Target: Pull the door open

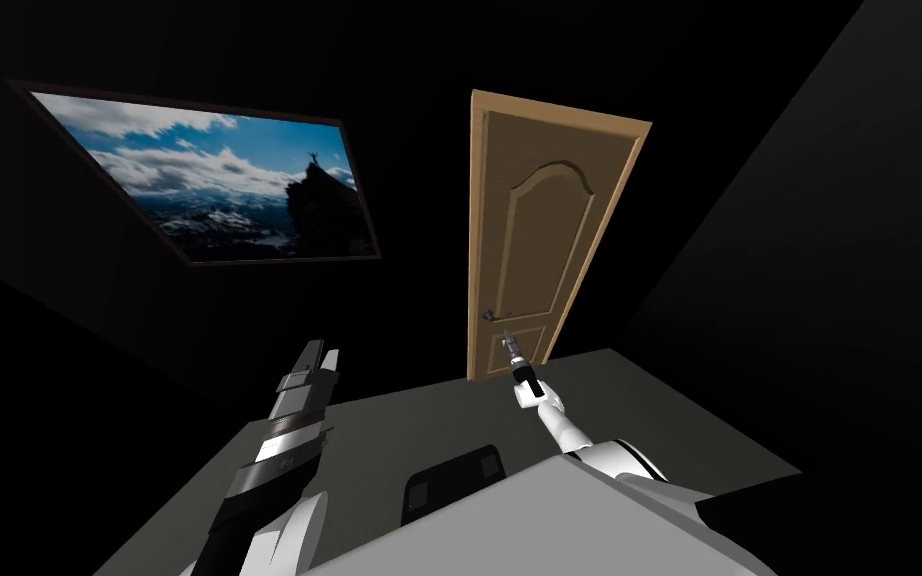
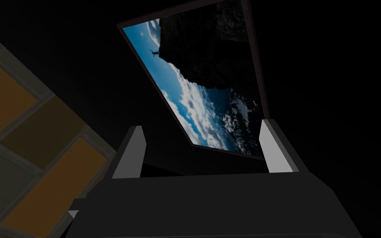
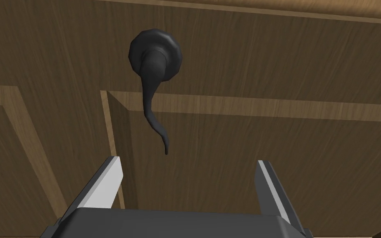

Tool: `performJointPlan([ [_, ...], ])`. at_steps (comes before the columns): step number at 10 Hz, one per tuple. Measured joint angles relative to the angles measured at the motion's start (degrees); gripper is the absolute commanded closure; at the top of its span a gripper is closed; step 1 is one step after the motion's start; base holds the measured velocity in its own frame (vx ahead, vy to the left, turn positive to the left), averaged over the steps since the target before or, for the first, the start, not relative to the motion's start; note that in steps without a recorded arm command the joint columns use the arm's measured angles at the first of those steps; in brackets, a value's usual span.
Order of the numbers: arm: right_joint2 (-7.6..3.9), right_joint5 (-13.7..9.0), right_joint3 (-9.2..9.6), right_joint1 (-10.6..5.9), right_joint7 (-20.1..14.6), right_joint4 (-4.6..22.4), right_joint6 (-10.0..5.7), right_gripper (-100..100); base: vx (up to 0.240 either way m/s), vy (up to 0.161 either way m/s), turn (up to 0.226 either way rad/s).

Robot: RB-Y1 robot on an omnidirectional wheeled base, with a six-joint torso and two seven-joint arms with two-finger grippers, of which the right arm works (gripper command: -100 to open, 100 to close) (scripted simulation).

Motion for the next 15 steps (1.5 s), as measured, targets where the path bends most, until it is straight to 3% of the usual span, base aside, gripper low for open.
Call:
performJointPlan([
  [10, -1.62, -0.8, -1.57, -6.58, 0.7, 14.9, -2.05, -100, 0.032, -0.084, 0.11],
  [11, -1.65, -0.8, -1.58, -6.66, 0.7, 15.1, -2.15, -100, 0.108, -0.014, 0.143],
  [12, -2.38, -1.0, -1.82, -7.16, 0.3, 17.1, -3.14, -100, 0.164, -0.001, 0.113],
  [13, -2.71, -1.1, -1.99, -5.75, 0.0, 15.1, -2.66, -100, 0.175, 0.018, 0.119],
  [14, -3.68, -1.3, -2.19, -6.32, -0.7, 17.7, -3.89, -100, 0.226, -0.005, 0.168],
  [15, -4.25, -1.6, -2.51, -4.81, -1.2, 15.8, -3.53, -100, 0.21, -0.018, 0.128],
])
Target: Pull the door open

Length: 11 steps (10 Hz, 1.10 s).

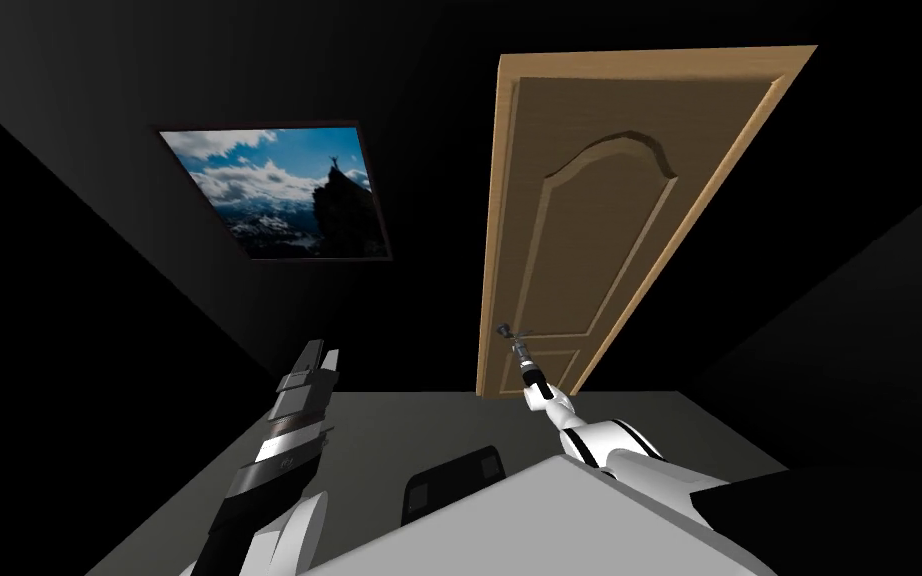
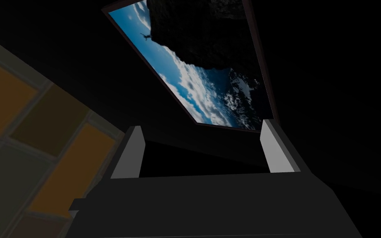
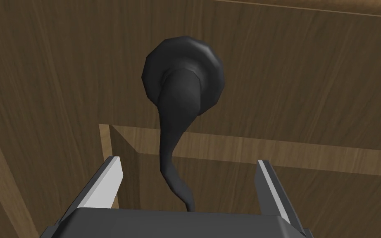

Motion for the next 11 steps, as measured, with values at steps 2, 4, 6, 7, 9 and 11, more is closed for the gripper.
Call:
performJointPlan([
  [2, -1.52, -0.3, -0.37, 0.38, -1.3, 1.4, -1.13, -100, 0.141, -0.011, 0.096],
  [4, -3.05, -0.8, -0.88, 0.79, -2.3, 3.3, -2.47, -100, 0.135, -0.015, 0.069],
  [6, -3.08, -0.8, -0.89, 0.78, -2.4, 3.3, -2.5, 100, -0.022, 0.001, -0.009],
  [7, -3.1, -0.8, -0.94, 0.71, -2.4, 3.2, -2.48, 100, -0.024, 0.001, 0.006],
  [9, -3.03, -0.8, -0.88, 0.79, -2.4, 3.3, -2.41, 100, -0.011, 0.001, 0.001],
  [11, -2.99, -0.8, -0.87, 0.85, -2.4, 3.4, -2.39, 100, -0.061, -0.021, 0.048],
])
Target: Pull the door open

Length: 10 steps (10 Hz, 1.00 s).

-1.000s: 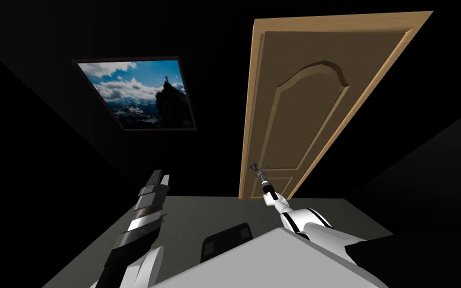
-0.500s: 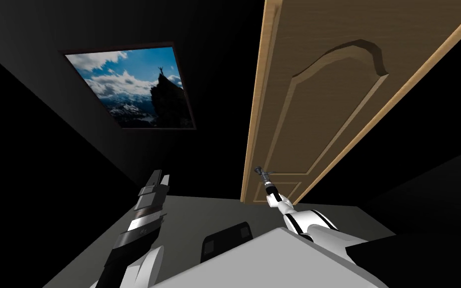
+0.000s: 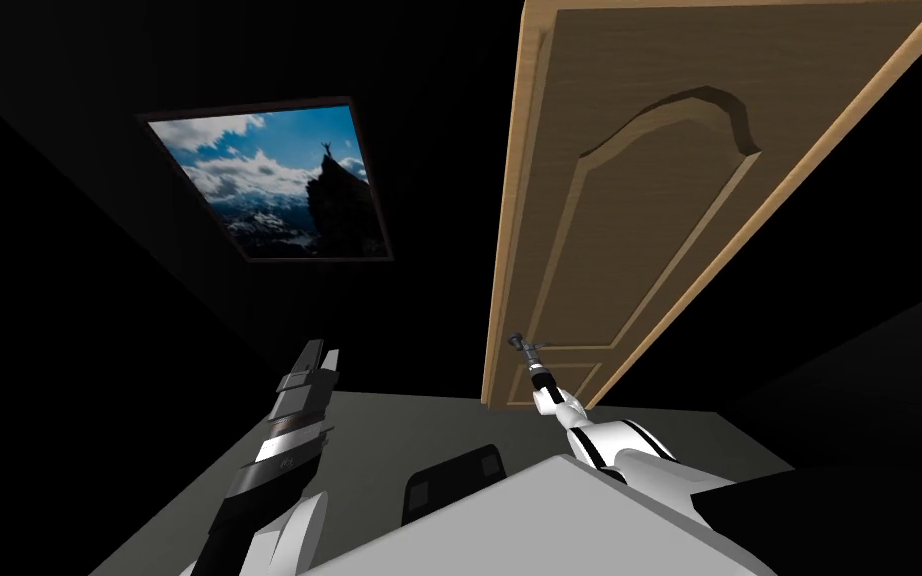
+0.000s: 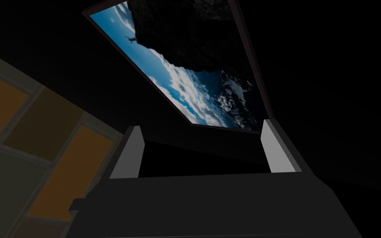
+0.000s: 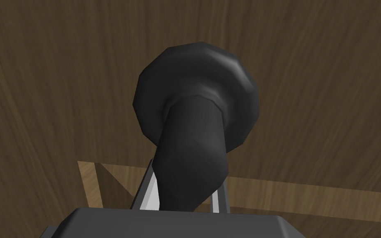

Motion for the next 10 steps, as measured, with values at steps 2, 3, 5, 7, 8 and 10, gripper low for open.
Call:
performJointPlan([
  [2, -0.61, 0.5, 0.73, -0.16, -1.1, 0.2, -0.47, 100, -0.182, -0.064, 0.112],
  [3, -0.82, 0.8, 1.22, -0.18, -1.6, 0.3, -0.72, 100, -0.197, -0.038, 0.113],
  [5, -1.33, 1.5, 2.38, 0.69, -3.0, -0.4, -0.85, 100, -0.212, -0.061, 0.121],
  [7, -2.01, 2.3, 3.64, 0.71, -4.6, 0.2, -1.55, 100, -0.237, -0.08, 0.149],
  [8, -2.39, 2.7, 4.4, 1.36, -5.6, -0.7, -1.56, 100, -0.221, -0.076, 0.127],
  [10, -3.12, 3.6, 5.75, 1.5, -7.3, -0.7, -2.09, 100, -0.226, -0.066, 0.11],
])
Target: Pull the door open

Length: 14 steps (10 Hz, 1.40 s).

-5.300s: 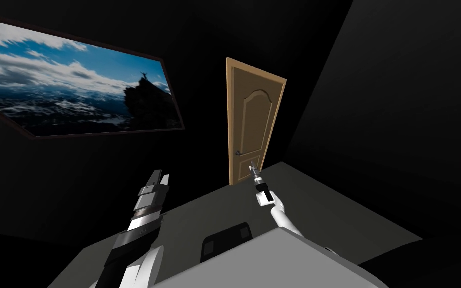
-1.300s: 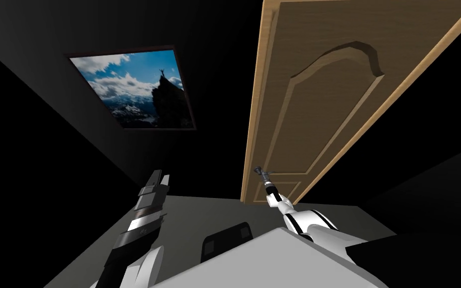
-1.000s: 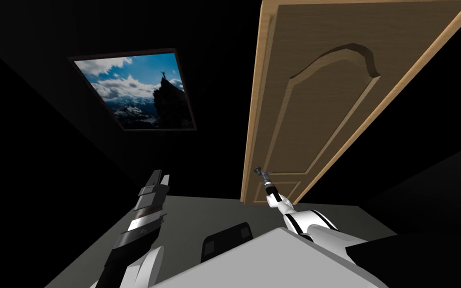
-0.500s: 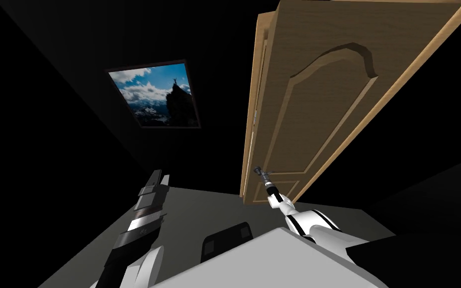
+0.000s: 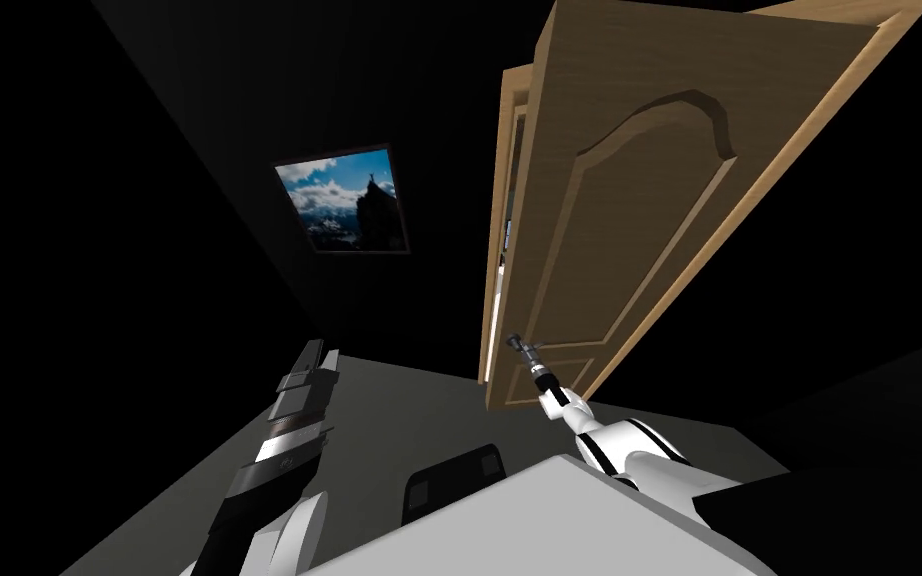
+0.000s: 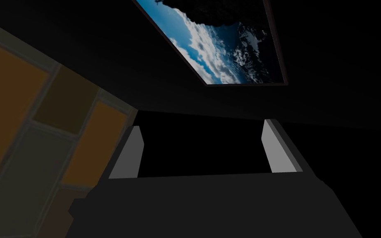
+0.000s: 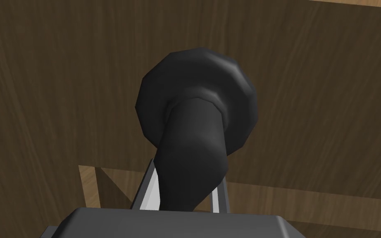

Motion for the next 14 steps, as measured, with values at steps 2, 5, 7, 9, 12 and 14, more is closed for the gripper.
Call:
performJointPlan([
  [2, -0.07, 0.4, 0.71, 0.39, -0.8, -0.2, -0.02, 100, -0.112, -0.023, 0.055],
  [5, -1.13, 1.4, 2.13, 1.7, -2.8, -1.9, -0.74, 100, -0.209, -0.079, 0.099],
  [7, -1.82, 2.2, 3.39, 2.08, -4.3, -1.9, -1.95, 100, -0.23, -0.052, 0.084],
  [9, -2.66, 3.1, 4.72, 1.77, -5.9, -0.1, -4.05, 100, -0.224, -0.097, 0.094],
  [12, -3.33, 4.0, 5.96, 4.03, -7.5, -2.6, -4.41, 100, -0.146, -0.055, 0.079],
  [14, -4.01, 4.5, 6.67, 4.35, -8.5, -2.2, -6.12, 100, -0.17, -0.076, 0.079],
])
